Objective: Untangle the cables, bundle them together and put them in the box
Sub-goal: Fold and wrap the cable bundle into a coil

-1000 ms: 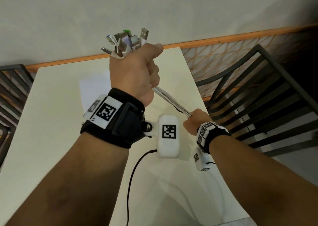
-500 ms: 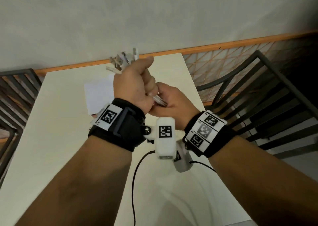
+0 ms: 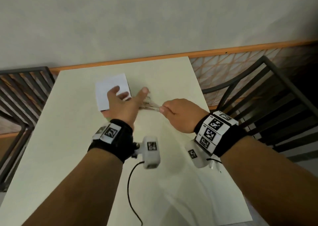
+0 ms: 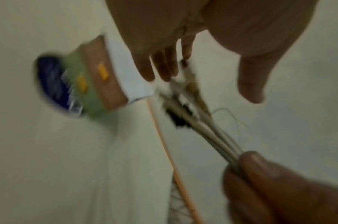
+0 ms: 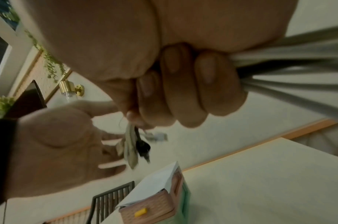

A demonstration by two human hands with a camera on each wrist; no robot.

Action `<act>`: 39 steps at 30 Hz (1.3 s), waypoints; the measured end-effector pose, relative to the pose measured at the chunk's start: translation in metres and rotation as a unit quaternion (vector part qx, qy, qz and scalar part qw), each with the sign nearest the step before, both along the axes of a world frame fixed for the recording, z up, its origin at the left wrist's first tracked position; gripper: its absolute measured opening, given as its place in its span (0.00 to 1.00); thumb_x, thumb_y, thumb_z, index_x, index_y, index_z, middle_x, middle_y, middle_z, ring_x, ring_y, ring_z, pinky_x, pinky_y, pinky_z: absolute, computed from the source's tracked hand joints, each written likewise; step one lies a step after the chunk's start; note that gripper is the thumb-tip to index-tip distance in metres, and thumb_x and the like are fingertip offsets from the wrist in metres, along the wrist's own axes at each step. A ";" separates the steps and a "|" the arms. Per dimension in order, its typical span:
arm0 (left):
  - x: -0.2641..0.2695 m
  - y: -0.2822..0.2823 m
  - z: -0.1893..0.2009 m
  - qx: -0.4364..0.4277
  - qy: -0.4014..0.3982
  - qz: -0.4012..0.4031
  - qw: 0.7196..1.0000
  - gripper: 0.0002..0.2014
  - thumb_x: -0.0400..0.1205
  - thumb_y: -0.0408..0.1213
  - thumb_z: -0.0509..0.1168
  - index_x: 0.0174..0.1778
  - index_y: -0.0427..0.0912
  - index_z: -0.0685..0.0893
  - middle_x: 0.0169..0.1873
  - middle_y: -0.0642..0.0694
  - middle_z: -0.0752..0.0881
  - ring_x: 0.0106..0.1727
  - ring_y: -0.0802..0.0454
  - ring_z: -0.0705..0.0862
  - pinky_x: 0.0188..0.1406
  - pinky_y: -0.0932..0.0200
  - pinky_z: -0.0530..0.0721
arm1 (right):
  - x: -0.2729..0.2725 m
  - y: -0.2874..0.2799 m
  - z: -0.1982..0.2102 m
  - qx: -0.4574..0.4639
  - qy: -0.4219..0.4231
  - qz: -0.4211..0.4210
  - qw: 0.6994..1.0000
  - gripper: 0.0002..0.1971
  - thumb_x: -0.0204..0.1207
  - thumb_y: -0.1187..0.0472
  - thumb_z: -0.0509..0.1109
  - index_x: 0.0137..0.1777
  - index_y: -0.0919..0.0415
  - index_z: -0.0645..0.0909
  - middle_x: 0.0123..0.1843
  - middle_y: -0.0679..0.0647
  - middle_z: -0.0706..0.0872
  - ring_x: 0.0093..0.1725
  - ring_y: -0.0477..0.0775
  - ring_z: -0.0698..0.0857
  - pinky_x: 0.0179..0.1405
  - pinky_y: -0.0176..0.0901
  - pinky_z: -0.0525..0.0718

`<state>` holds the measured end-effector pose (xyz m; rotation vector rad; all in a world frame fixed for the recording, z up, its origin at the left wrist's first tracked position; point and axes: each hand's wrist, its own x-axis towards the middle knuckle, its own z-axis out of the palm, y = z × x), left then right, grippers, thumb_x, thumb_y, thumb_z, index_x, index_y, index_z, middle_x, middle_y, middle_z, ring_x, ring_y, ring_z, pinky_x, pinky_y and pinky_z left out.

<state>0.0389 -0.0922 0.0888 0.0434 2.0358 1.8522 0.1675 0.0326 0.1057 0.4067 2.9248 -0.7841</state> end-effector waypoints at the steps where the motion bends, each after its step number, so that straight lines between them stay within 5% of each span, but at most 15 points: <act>1: 0.000 -0.007 0.001 -0.044 0.106 -0.072 0.991 0.54 0.57 0.55 0.86 0.77 0.56 0.66 0.70 0.53 0.77 0.68 0.55 0.79 0.65 0.60 0.80 | -0.002 0.001 0.002 0.001 -0.037 0.006 0.999 0.21 0.88 0.50 0.50 0.33 0.53 0.68 0.32 0.51 0.77 0.35 0.57 0.78 0.40 0.53 0.78; 4: 0.009 -0.016 0.008 -0.110 0.255 -0.383 0.881 0.56 0.62 0.43 0.86 0.81 0.61 0.59 0.74 0.59 0.72 0.71 0.63 0.74 0.65 0.74 0.72 | -0.008 -0.007 0.011 -0.002 -0.114 0.032 0.993 0.20 0.88 0.53 0.50 0.36 0.55 0.74 0.36 0.51 0.78 0.40 0.56 0.79 0.43 0.50 0.76; 7: 0.020 -0.009 -0.003 -0.163 0.290 -0.487 0.807 0.41 0.68 0.37 0.83 0.75 0.53 0.71 0.58 0.56 0.83 0.57 0.54 0.86 0.54 0.68 0.82 | -0.016 -0.021 0.021 0.008 -0.147 0.044 0.988 0.15 0.87 0.60 0.54 0.50 0.59 0.83 0.41 0.46 0.78 0.44 0.51 0.77 0.38 0.41 0.71; 10: 0.020 -0.008 -0.017 -0.162 0.262 -0.450 0.838 0.19 0.71 0.40 0.79 0.54 0.45 0.81 0.44 0.52 0.88 0.45 0.49 0.87 0.46 0.57 0.86 | -0.018 -0.023 0.025 -0.029 -0.136 0.025 0.990 0.15 0.82 0.56 0.62 0.34 0.54 0.82 0.33 0.50 0.83 0.36 0.52 0.80 0.36 0.45 0.76; 11: 0.017 -0.011 -0.022 -0.155 0.249 -0.447 0.845 0.15 0.72 0.42 0.78 0.50 0.46 0.82 0.41 0.50 0.89 0.42 0.48 0.87 0.42 0.52 0.87 | -0.015 -0.021 0.025 -0.036 -0.130 0.021 0.991 0.13 0.80 0.54 0.65 0.35 0.55 0.83 0.34 0.52 0.85 0.35 0.52 0.81 0.37 0.48 0.78; 14: 0.009 -0.023 -0.028 -0.158 0.212 -0.443 0.856 0.12 0.75 0.48 0.77 0.42 0.47 0.82 0.30 0.51 0.85 0.26 0.56 0.79 0.26 0.60 0.76 | -0.004 -0.019 0.030 -0.031 -0.135 0.010 0.990 0.10 0.81 0.52 0.67 0.47 0.55 0.88 0.39 0.55 0.88 0.35 0.50 0.82 0.37 0.47 0.78; 19: 0.026 -0.030 -0.007 0.048 -0.068 -0.477 0.875 0.08 0.76 0.41 0.71 0.35 0.41 0.83 0.17 0.52 0.67 0.18 0.55 0.62 0.19 0.65 0.60 | -0.008 -0.014 0.054 -0.157 0.014 0.007 0.987 0.07 0.81 0.59 0.69 0.43 0.55 0.88 0.35 0.48 0.90 0.35 0.42 0.86 0.38 0.28 0.77; 22: 0.026 -0.034 0.016 0.148 -0.114 -0.505 0.843 0.04 0.79 0.35 0.67 0.43 0.40 0.86 0.18 0.50 0.62 0.16 0.59 0.57 0.19 0.70 0.55 | -0.015 -0.011 0.039 -0.278 0.123 -0.075 0.950 0.08 0.81 0.60 0.69 0.42 0.60 0.86 0.25 0.52 0.84 0.27 0.42 0.78 0.32 0.33 0.75; 25: 0.017 -0.031 0.030 0.164 -0.105 -0.471 0.861 0.14 0.82 0.31 0.66 0.62 0.44 0.88 0.23 0.47 0.62 0.16 0.58 0.57 0.19 0.69 0.55 | -0.024 -0.028 0.009 -0.372 0.165 -0.123 0.905 0.11 0.79 0.67 0.65 0.37 0.55 0.82 0.32 0.47 0.83 0.32 0.42 0.80 0.38 0.38 0.77; 28: 0.014 -0.019 0.035 0.143 -0.111 -0.415 0.892 0.22 0.81 0.34 0.64 0.73 0.43 0.79 0.23 0.44 0.67 0.15 0.57 0.56 0.19 0.65 0.51 | -0.036 -0.047 -0.012 -0.222 0.086 -0.168 0.957 0.19 0.80 0.73 0.61 0.37 0.45 0.70 0.34 0.40 0.74 0.34 0.35 0.73 0.38 0.32 0.73; 31: 0.013 -0.011 0.034 0.104 -0.084 -0.361 0.923 0.18 0.78 0.41 0.62 0.62 0.38 0.81 0.25 0.46 0.72 0.13 0.55 0.57 0.20 0.61 0.50 | -0.039 -0.060 -0.017 -0.175 0.022 -0.120 0.977 0.15 0.81 0.72 0.62 0.41 0.50 0.69 0.34 0.39 0.70 0.33 0.35 0.70 0.31 0.21 0.72; 33: 0.012 -0.005 0.030 0.052 -0.024 -0.310 0.949 0.19 0.85 0.48 0.62 0.43 0.32 0.82 0.27 0.46 0.78 0.14 0.53 0.65 0.21 0.62 0.58 | -0.041 -0.062 -0.017 -0.166 0.004 -0.096 0.981 0.18 0.82 0.72 0.57 0.34 0.51 0.68 0.32 0.45 0.72 0.32 0.40 0.71 0.31 0.29 0.71; 35: 0.009 0.003 0.022 0.005 0.052 -0.263 0.963 0.22 0.84 0.48 0.66 0.28 0.38 0.83 0.48 0.51 0.90 0.31 0.49 0.84 0.28 0.53 0.76 | -0.039 -0.058 -0.018 -0.172 -0.021 -0.103 0.980 0.15 0.83 0.70 0.55 0.37 0.54 0.72 0.36 0.49 0.76 0.34 0.49 0.73 0.35 0.39 0.68; 37: 0.008 0.008 0.015 -0.029 0.102 -0.253 0.962 0.11 0.85 0.43 0.65 0.44 0.46 0.91 0.61 0.54 0.89 0.47 0.54 0.88 0.43 0.52 0.84 | -0.037 -0.059 -0.016 -0.139 -0.061 -0.108 0.982 0.11 0.84 0.70 0.55 0.44 0.63 0.78 0.46 0.58 0.80 0.43 0.54 0.75 0.39 0.41 0.68; 39: 0.008 0.011 0.008 -0.017 0.081 -0.245 0.966 0.19 0.87 0.36 0.62 0.76 0.44 0.77 0.48 0.55 0.92 0.40 0.58 0.89 0.37 0.58 0.85 | -0.035 -0.060 -0.019 -0.099 -0.095 -0.087 0.987 0.12 0.84 0.68 0.56 0.58 0.67 0.81 0.57 0.63 0.85 0.48 0.58 0.80 0.40 0.38 0.73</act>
